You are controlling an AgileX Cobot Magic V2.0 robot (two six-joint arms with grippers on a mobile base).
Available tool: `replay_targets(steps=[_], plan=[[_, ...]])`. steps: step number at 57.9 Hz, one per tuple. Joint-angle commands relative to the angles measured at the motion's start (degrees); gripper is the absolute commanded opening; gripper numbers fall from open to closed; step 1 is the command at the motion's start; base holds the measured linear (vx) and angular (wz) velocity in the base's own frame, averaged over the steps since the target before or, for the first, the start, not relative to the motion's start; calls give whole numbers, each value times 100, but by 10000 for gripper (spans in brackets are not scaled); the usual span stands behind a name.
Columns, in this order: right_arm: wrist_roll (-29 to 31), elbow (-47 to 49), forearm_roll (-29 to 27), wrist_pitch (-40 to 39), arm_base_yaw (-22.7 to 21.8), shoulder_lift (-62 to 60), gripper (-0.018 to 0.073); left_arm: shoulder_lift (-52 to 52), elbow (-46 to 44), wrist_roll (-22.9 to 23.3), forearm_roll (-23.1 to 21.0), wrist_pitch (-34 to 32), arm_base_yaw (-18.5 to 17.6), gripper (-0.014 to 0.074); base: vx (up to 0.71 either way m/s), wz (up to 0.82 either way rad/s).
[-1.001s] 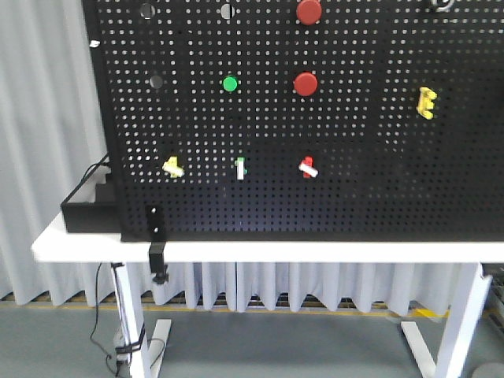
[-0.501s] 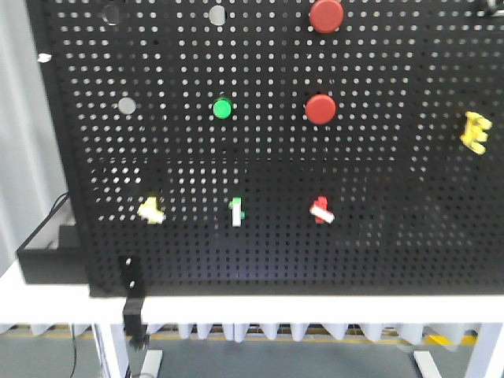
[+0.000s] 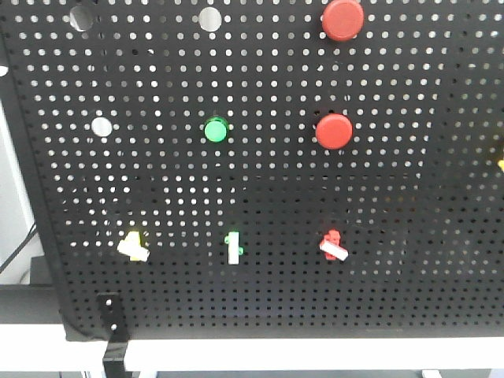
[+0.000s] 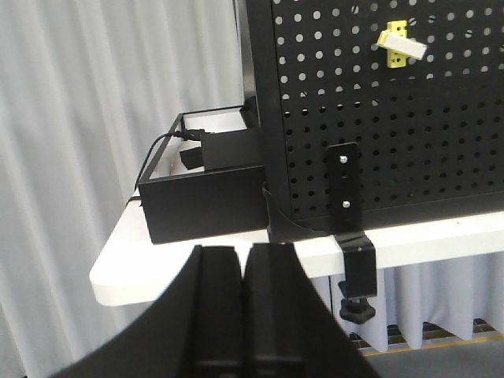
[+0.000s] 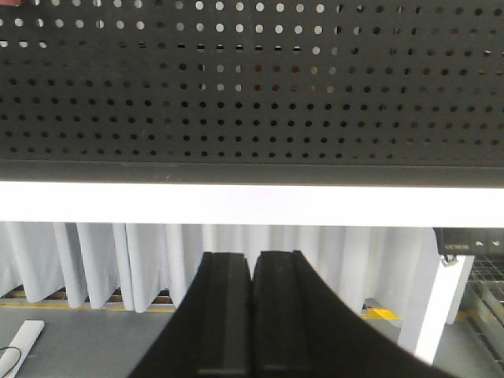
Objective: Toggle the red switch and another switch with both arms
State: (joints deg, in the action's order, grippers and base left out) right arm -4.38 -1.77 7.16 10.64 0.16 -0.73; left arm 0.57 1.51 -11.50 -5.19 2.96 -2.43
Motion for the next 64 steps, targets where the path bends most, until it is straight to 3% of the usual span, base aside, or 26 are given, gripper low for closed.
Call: replay_targets(steps=[1,64], plan=[[14,-33,40,-473,-26,-34,-6,50,109,7,-6,-447,-7,3,9,0],[14,-33,53,-561,-26,-34,-6,52,109,7,-12,-462,-7,3,2,0]])
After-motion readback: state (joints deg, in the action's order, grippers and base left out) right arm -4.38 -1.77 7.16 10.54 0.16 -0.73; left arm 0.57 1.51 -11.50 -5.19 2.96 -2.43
